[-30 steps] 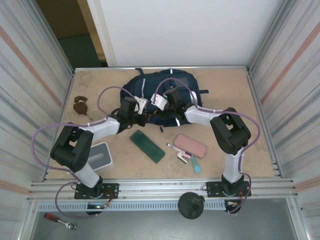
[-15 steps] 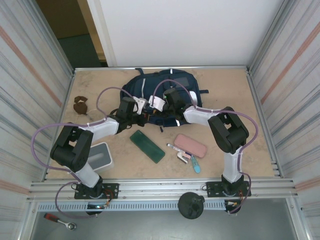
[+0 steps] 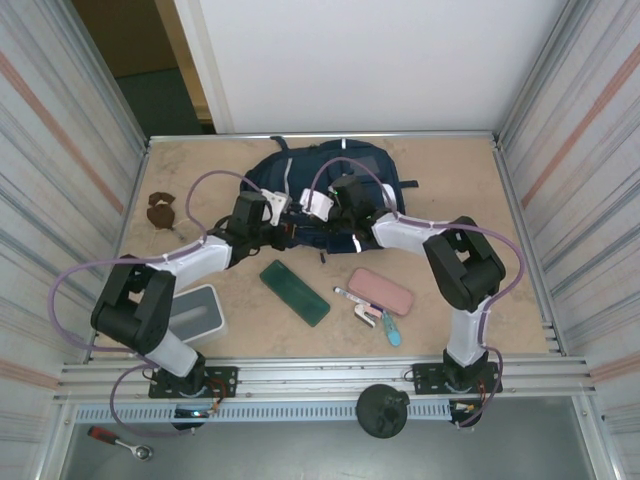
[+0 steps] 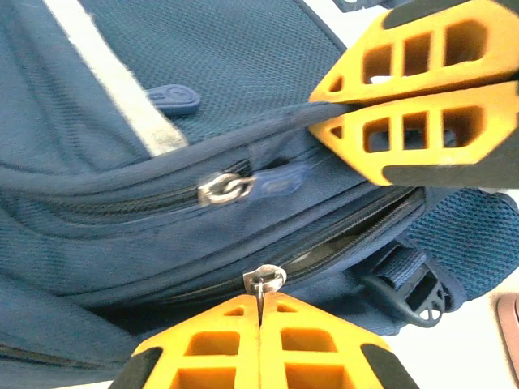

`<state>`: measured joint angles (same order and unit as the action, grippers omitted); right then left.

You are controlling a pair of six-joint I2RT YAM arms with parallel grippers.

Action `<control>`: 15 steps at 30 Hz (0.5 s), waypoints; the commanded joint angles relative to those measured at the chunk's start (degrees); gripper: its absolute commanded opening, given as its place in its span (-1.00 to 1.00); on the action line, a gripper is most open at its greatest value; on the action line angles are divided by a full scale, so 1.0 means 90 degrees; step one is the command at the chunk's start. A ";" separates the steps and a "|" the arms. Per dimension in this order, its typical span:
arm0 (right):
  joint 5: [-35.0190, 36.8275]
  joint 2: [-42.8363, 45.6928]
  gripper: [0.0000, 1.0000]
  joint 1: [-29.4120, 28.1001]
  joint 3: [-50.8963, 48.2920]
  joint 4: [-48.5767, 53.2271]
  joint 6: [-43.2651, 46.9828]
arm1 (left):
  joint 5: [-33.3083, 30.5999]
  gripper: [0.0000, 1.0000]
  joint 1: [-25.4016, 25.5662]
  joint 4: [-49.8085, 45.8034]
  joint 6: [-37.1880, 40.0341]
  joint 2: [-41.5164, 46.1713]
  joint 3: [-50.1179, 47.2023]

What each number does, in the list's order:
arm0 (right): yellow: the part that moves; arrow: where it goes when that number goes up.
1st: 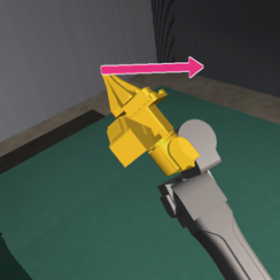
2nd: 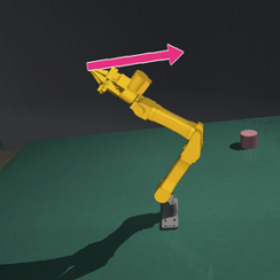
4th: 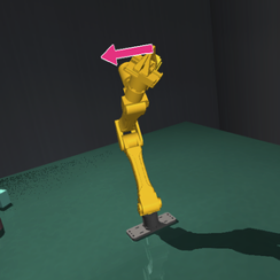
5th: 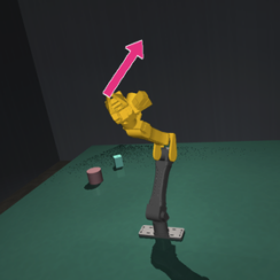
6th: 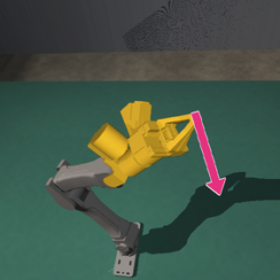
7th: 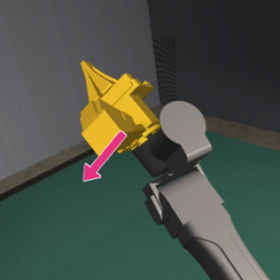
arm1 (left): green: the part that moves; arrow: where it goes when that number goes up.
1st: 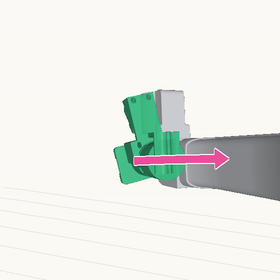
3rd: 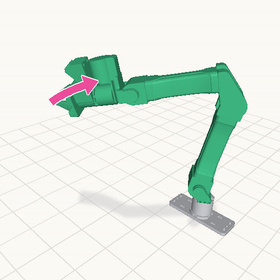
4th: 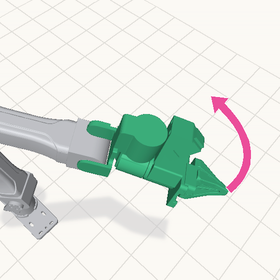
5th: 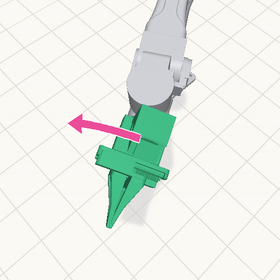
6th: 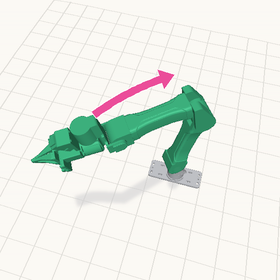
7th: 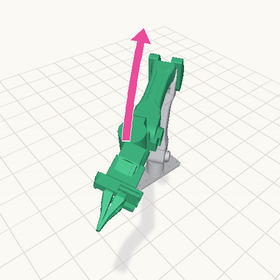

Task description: Pack the student bag

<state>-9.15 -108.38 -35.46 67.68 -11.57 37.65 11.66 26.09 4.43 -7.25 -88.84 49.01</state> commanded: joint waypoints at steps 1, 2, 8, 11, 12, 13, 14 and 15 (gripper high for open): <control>-0.0235 0.0594 -1.00 0.0306 -0.0102 -0.0109 -0.0444 | -0.0587 -1.00 -0.0076 -0.0475 0.0311 0.0387 0.0365; -0.0360 0.0656 -1.00 0.0357 -0.0130 -0.0129 -0.0520 | -0.0676 -1.00 -0.0085 -0.0540 0.0340 0.0405 0.0405; -0.0640 0.0875 -1.00 0.0558 -0.0235 -0.0121 -0.0629 | -0.0866 -1.00 -0.0226 -0.0795 0.0471 0.0478 0.0672; -0.0847 0.0941 -1.00 0.0663 -0.0293 -0.0041 -0.0612 | -0.0849 -1.00 -0.0436 -0.0873 0.0495 0.0469 0.0781; -0.0941 0.0957 -1.00 0.0701 -0.0293 0.0026 -0.0583 | -0.0827 -1.00 -0.0522 -0.0881 0.0501 0.0440 0.0811; -0.1007 0.0967 -1.00 0.0731 -0.0293 0.0084 -0.0571 | -0.0804 -1.00 -0.0593 -0.0897 0.0511 0.0403 0.0851; -0.1095 0.0978 -1.00 0.0760 -0.0284 0.0143 -0.0544 | -0.0807 -1.00 -0.0666 -0.0919 0.0539 0.0340 0.0902; -0.1173 0.0993 -1.00 0.0790 -0.0259 0.0224 -0.0508 | -0.0820 -1.00 -0.0739 -0.0980 0.0560 0.0254 0.0979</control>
<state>-17.43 -102.89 -29.80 65.43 -10.57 33.87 6.35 21.61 -2.85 -3.90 -86.70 54.92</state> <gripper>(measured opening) 0.071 0.047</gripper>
